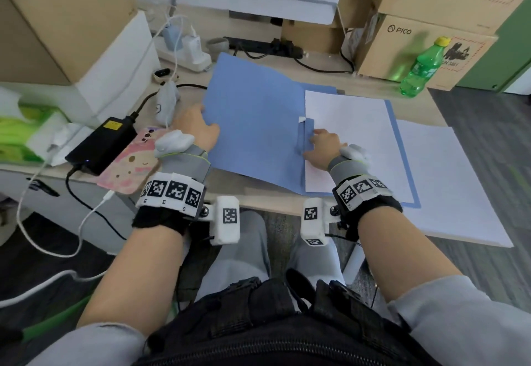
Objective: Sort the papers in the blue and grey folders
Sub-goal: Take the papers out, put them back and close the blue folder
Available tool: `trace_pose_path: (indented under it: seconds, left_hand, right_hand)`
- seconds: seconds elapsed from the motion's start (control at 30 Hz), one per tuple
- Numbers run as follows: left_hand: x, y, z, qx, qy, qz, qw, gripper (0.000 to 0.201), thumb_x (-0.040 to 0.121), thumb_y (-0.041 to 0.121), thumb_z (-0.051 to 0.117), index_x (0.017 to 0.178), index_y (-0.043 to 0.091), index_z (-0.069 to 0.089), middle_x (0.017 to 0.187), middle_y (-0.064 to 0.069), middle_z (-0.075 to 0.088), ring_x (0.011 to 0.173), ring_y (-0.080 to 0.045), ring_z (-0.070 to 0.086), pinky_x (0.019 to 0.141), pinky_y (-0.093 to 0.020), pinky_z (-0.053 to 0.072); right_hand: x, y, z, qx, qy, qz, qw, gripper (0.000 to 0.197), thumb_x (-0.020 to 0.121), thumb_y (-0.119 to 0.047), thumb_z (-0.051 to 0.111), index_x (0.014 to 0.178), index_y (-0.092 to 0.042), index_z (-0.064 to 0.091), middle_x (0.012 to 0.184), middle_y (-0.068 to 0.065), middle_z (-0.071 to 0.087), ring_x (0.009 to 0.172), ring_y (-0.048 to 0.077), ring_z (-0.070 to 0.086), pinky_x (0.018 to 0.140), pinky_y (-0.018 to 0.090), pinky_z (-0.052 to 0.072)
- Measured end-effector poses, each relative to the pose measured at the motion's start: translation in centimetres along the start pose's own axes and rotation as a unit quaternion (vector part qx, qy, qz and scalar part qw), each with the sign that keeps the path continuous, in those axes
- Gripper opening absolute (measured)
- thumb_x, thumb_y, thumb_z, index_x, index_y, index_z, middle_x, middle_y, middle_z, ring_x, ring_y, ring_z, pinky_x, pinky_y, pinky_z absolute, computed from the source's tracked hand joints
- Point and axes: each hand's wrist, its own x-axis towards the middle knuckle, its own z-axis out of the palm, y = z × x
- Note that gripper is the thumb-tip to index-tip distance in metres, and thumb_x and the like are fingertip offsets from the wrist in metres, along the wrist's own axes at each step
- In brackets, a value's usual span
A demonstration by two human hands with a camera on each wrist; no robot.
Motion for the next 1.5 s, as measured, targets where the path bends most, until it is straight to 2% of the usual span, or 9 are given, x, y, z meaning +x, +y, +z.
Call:
trace_pose_path:
  seconds: [0.37,0.5,0.63,0.73,0.83,1.03,1.27,1.4,1.5]
  left_hand:
    - [-4.3,4.6,-4.1,-0.356,-0.005,0.129,0.926,0.044,0.086,-0.004,0.048,0.127,0.008,0.053,0.102,-0.004,0.059,0.081,0.001,0.055,0.064,-0.003,0.045]
    - [-5.7,7.2,-3.4,-0.436,-0.070,0.137,0.887,0.034,0.095,0.017,0.046,0.128,0.009,0.055,0.120,-0.003,0.062,0.101,-0.013,0.061,0.086,-0.022,0.048]
    - [-6.6,9.0,-1.9,-0.458,-0.175,0.132,0.861,0.042,0.100,0.043,0.026,0.122,0.022,0.054,0.110,0.005,0.063,0.078,-0.008,0.063,0.064,-0.027,0.050]
    - [-7.0,10.6,-0.2,-0.438,-0.194,0.121,0.869,0.039,0.100,0.041,0.029,0.120,0.021,0.056,0.112,0.004,0.062,0.093,-0.013,0.062,0.065,-0.026,0.049]
    - [-6.9,11.6,2.4,-0.383,-0.188,0.123,0.896,0.030,0.097,0.031,0.041,0.118,0.016,0.058,0.109,0.001,0.062,0.100,-0.012,0.057,0.076,-0.028,0.048]
    - [-6.4,11.2,8.7,-0.251,-0.179,0.195,0.931,0.043,0.092,0.022,0.055,0.132,0.009,0.048,0.138,-0.006,0.052,0.131,-0.018,0.045,0.110,-0.031,0.034]
    - [-6.2,11.0,13.8,-0.118,-0.181,0.205,0.955,0.050,0.079,0.028,0.065,0.123,0.008,0.056,0.133,-0.011,0.057,0.126,-0.026,0.049,0.107,-0.033,0.036]
    - [-5.5,10.7,15.4,-0.015,-0.170,0.199,0.965,0.044,0.081,0.026,0.066,0.123,0.015,0.058,0.137,-0.010,0.051,0.129,-0.029,0.044,0.108,-0.032,0.030]
    - [-4.9,10.4,15.9,0.039,-0.176,0.183,0.967,0.042,0.078,0.026,0.066,0.119,0.024,0.060,0.137,-0.004,0.048,0.131,-0.029,0.038,0.107,-0.033,0.029]
  right_hand:
    - [-2.2,-0.1,-0.9,0.086,0.014,-0.043,0.995,0.052,0.086,-0.038,0.058,0.132,-0.014,0.051,0.141,0.011,0.043,0.128,0.033,0.043,0.109,0.041,0.035]
    - [-3.8,0.7,-1.7,0.170,0.018,-0.077,0.982,0.045,0.090,-0.021,0.058,0.133,-0.009,0.052,0.143,0.008,0.046,0.131,0.026,0.043,0.108,0.031,0.033]
    - [-5.3,1.6,-2.8,0.277,0.035,-0.105,0.955,0.038,0.093,-0.013,0.054,0.130,-0.006,0.054,0.134,0.010,0.056,0.125,0.024,0.052,0.104,0.029,0.038]
    - [-6.1,2.7,-3.4,0.356,0.057,-0.109,0.926,0.032,0.092,-0.013,0.054,0.123,-0.006,0.059,0.115,0.017,0.067,0.107,0.027,0.063,0.090,0.028,0.048]
    - [-7.1,3.9,-4.3,0.438,0.100,-0.105,0.887,0.026,0.096,-0.017,0.048,0.114,-0.004,0.062,0.105,0.018,0.070,0.089,0.021,0.065,0.072,0.017,0.047]
    - [-9.9,6.7,-7.0,0.632,0.155,-0.037,0.759,0.046,0.101,-0.042,0.028,0.092,-0.015,0.064,0.076,0.001,0.073,0.070,0.015,0.071,0.077,0.028,0.053]
    - [-11.6,10.5,-8.0,0.740,0.234,0.014,0.630,0.047,0.099,-0.047,0.028,0.083,-0.020,0.063,0.075,-0.006,0.066,0.070,0.011,0.060,0.062,0.021,0.047]
    - [-11.3,13.1,-7.4,0.688,0.314,0.100,0.646,0.014,0.081,-0.023,0.062,0.086,-0.012,0.069,0.083,0.000,0.069,0.075,0.017,0.062,0.067,0.023,0.048]
    - [-10.9,14.6,-6.2,0.593,0.281,0.171,0.735,0.038,0.069,-0.020,0.065,0.104,-0.007,0.070,0.093,0.004,0.068,0.091,0.022,0.064,0.079,0.029,0.049]
